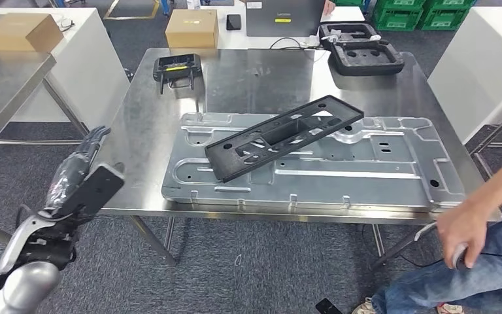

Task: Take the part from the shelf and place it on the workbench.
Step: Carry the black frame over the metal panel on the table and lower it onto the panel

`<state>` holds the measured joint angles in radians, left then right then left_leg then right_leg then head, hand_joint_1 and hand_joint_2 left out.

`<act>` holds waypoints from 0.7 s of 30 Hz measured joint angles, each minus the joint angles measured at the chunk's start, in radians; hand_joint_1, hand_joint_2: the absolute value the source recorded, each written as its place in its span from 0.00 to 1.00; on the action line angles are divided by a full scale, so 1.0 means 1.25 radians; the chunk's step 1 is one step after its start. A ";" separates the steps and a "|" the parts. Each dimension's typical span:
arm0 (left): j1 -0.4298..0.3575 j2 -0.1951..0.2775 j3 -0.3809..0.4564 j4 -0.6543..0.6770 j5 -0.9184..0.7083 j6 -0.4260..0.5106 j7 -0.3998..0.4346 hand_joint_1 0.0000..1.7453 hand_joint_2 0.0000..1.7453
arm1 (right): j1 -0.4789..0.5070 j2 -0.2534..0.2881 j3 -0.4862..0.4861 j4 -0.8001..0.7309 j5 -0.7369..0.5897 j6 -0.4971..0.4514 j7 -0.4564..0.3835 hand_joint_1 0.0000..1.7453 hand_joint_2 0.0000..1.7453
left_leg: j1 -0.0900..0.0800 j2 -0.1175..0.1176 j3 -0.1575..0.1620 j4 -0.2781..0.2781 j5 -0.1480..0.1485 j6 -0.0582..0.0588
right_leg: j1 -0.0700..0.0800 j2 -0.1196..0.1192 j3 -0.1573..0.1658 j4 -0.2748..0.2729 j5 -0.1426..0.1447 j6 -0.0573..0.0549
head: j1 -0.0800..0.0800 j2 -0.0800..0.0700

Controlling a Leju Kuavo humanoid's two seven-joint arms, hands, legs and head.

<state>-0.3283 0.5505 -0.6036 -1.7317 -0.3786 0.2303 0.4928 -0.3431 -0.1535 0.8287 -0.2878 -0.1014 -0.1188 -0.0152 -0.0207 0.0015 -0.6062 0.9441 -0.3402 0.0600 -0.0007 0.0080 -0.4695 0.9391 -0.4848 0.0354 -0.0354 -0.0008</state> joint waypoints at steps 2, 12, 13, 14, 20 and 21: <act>0.028 0.017 0.030 -0.007 0.012 0.007 -0.002 0.00 0.00 | -0.001 -0.004 -0.004 0.000 0.001 -0.001 0.000 0.00 0.00 | 0.001 0.001 -0.005 0.004 0.001 -0.010 | -0.003 -0.001 -0.008 -0.003 0.011 -0.012 | 0.000 0.000; 0.126 0.066 0.133 -0.018 0.007 0.027 0.009 0.00 0.00 | 0.007 -0.015 -0.023 -0.004 -0.006 -0.008 -0.005 0.00 0.00 | 0.032 -0.001 -0.017 0.204 -0.115 -0.050 | -0.011 -0.009 -0.089 -0.003 0.078 -0.018 | -0.003 0.000; 0.126 0.066 0.133 -0.018 0.007 0.028 0.009 0.00 0.00 | 0.007 -0.015 -0.023 -0.004 -0.006 -0.008 -0.005 0.00 0.00 | 0.032 -0.001 -0.014 0.202 -0.114 -0.050 | -0.011 -0.009 -0.089 -0.003 0.079 -0.018 | -0.003 0.000; 0.127 0.067 0.134 -0.018 0.007 0.028 0.009 0.00 0.00 | 0.007 -0.015 -0.023 -0.004 -0.006 -0.008 -0.005 0.00 0.00 | 0.032 -0.001 -0.012 0.198 -0.113 -0.050 | -0.011 -0.009 -0.090 -0.003 0.079 -0.018 | -0.003 0.000; 0.197 0.080 0.210 -0.018 0.009 0.073 -0.020 0.00 0.00 | 0.017 -0.034 -0.036 -0.005 -0.004 -0.008 -0.005 0.00 0.00 | 0.026 -0.004 0.105 -0.015 -0.090 -0.016 | -0.013 -0.003 -0.117 0.007 0.099 0.016 | -0.002 0.000; 0.207 0.080 0.221 -0.018 0.010 0.077 -0.026 0.00 0.00 | 0.019 -0.037 -0.037 -0.006 -0.003 -0.008 -0.005 0.00 0.00 | 0.026 -0.004 0.095 -0.015 -0.080 -0.006 | -0.014 -0.002 -0.129 0.034 0.072 0.020 | -0.001 0.000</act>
<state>-0.0698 0.6507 -0.3271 -1.7544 -0.3663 0.3262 0.4602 -0.3189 -0.1991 0.7830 -0.2949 -0.1054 -0.1283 -0.0213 0.0112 -0.0029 -0.4869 0.9253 -0.4402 0.0530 -0.0187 0.0053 -0.6310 0.9814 -0.3946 0.0605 -0.0364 -0.0008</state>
